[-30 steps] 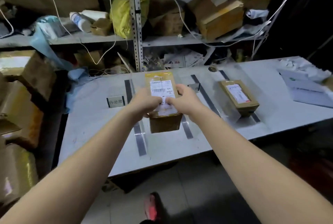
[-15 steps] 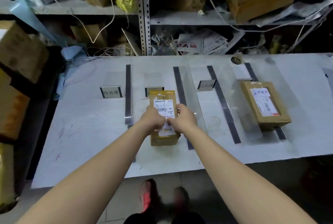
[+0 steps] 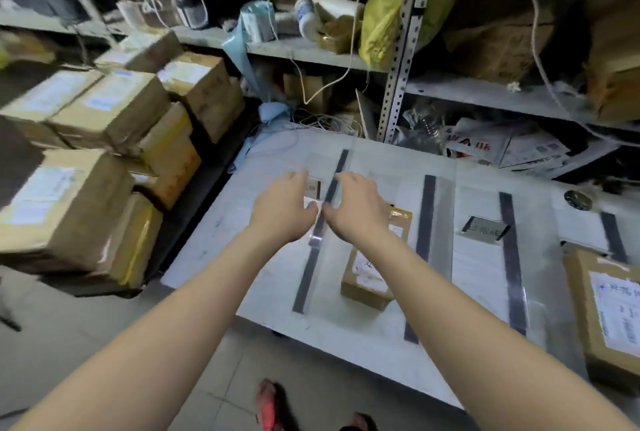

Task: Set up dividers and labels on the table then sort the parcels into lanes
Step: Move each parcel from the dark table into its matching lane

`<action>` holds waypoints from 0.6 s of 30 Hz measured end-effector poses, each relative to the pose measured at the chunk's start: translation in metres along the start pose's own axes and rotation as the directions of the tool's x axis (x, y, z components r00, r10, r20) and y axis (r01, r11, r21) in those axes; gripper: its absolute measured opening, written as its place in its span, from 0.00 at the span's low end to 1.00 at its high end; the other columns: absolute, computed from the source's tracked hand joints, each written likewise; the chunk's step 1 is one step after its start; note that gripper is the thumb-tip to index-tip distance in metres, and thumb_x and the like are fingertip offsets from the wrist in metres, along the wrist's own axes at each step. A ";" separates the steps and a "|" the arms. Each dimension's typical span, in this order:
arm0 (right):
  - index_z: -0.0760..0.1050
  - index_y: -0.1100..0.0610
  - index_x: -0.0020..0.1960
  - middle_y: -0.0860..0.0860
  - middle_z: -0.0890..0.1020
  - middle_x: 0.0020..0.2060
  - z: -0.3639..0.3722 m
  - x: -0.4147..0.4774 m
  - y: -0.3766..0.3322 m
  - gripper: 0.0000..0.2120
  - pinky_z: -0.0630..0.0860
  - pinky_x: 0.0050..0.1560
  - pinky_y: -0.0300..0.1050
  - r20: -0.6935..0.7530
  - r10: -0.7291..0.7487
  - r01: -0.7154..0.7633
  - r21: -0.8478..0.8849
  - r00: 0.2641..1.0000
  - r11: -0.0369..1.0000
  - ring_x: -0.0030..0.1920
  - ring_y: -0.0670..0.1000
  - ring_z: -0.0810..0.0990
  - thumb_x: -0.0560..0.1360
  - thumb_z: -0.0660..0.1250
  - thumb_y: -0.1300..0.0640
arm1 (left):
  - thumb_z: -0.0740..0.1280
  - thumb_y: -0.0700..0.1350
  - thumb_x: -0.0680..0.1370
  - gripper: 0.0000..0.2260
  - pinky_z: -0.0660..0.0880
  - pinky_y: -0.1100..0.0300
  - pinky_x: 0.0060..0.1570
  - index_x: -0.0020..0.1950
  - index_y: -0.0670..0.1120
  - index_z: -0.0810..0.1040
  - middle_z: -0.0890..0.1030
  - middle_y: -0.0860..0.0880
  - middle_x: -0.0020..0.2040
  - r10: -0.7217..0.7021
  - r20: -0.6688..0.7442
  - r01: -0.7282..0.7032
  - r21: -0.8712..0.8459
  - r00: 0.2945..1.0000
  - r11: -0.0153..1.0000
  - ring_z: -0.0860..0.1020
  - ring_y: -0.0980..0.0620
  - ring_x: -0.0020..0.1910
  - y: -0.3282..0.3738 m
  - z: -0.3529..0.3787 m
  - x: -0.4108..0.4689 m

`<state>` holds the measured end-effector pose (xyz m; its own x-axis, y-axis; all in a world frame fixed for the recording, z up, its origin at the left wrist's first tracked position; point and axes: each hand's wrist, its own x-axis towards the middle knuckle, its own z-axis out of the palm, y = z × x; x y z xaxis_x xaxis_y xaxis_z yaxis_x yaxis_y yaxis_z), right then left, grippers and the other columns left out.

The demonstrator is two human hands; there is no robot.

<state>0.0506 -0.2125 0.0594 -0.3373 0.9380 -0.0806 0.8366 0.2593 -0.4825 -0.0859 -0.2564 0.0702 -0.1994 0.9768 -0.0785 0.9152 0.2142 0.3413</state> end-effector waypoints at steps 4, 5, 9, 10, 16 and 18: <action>0.67 0.52 0.74 0.51 0.73 0.71 -0.003 0.010 -0.083 0.26 0.69 0.66 0.54 0.015 -0.232 0.232 -0.160 0.973 0.960 0.71 0.57 0.69 0.79 0.66 0.46 | 0.64 0.51 0.80 0.23 0.76 0.46 0.58 0.73 0.45 0.68 0.74 0.46 0.70 -0.018 -0.184 0.067 0.264 0.983 0.962 0.74 0.43 0.66 -0.066 -0.074 -0.022; 0.66 0.52 0.74 0.51 0.72 0.71 -0.002 0.010 -0.105 0.26 0.69 0.66 0.55 0.021 -0.283 0.282 -0.190 0.959 0.940 0.71 0.57 0.69 0.79 0.65 0.45 | 0.64 0.52 0.80 0.23 0.76 0.47 0.58 0.73 0.44 0.69 0.75 0.46 0.69 -0.022 -0.207 0.085 0.300 0.978 0.950 0.74 0.43 0.66 -0.085 -0.090 -0.029; 0.64 0.50 0.77 0.49 0.68 0.75 0.016 0.011 -0.187 0.29 0.70 0.67 0.55 0.045 -0.424 0.422 -0.232 0.905 0.876 0.74 0.56 0.66 0.79 0.65 0.44 | 0.65 0.53 0.79 0.26 0.73 0.48 0.63 0.74 0.45 0.68 0.73 0.46 0.71 -0.085 -0.243 0.171 0.357 0.966 0.919 0.70 0.44 0.70 -0.167 -0.137 -0.056; 0.64 0.50 0.77 0.49 0.68 0.76 0.023 0.011 -0.207 0.29 0.70 0.68 0.55 0.055 -0.438 0.438 -0.240 0.897 0.866 0.74 0.56 0.65 0.79 0.65 0.44 | 0.65 0.53 0.79 0.26 0.73 0.48 0.63 0.74 0.46 0.68 0.72 0.46 0.71 -0.104 -0.254 0.191 0.349 0.962 0.917 0.70 0.45 0.71 -0.188 -0.147 -0.062; 0.65 0.50 0.77 0.49 0.70 0.74 0.087 0.009 -0.317 0.29 0.73 0.62 0.56 0.087 -0.409 0.418 -0.236 0.908 0.877 0.72 0.57 0.67 0.79 0.66 0.44 | 0.62 0.57 0.79 0.27 0.73 0.46 0.62 0.76 0.48 0.66 0.73 0.47 0.70 -0.220 -0.244 0.297 0.347 0.944 0.890 0.71 0.43 0.69 -0.325 -0.196 -0.092; 0.65 0.50 0.77 0.49 0.71 0.73 0.111 0.005 -0.348 0.29 0.74 0.62 0.56 0.096 -0.363 0.375 -0.209 0.927 0.903 0.72 0.56 0.67 0.79 0.66 0.43 | 0.62 0.57 0.79 0.26 0.74 0.47 0.59 0.75 0.49 0.66 0.73 0.47 0.69 -0.283 -0.204 0.333 0.279 0.937 0.901 0.71 0.43 0.68 -0.366 -0.200 -0.100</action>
<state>-0.2900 -0.3232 0.1300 -0.6575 0.7532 0.0164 0.7194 0.6342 -0.2833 -0.4707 -0.4321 0.1401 -0.5175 0.8554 0.0203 0.8557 0.5172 0.0198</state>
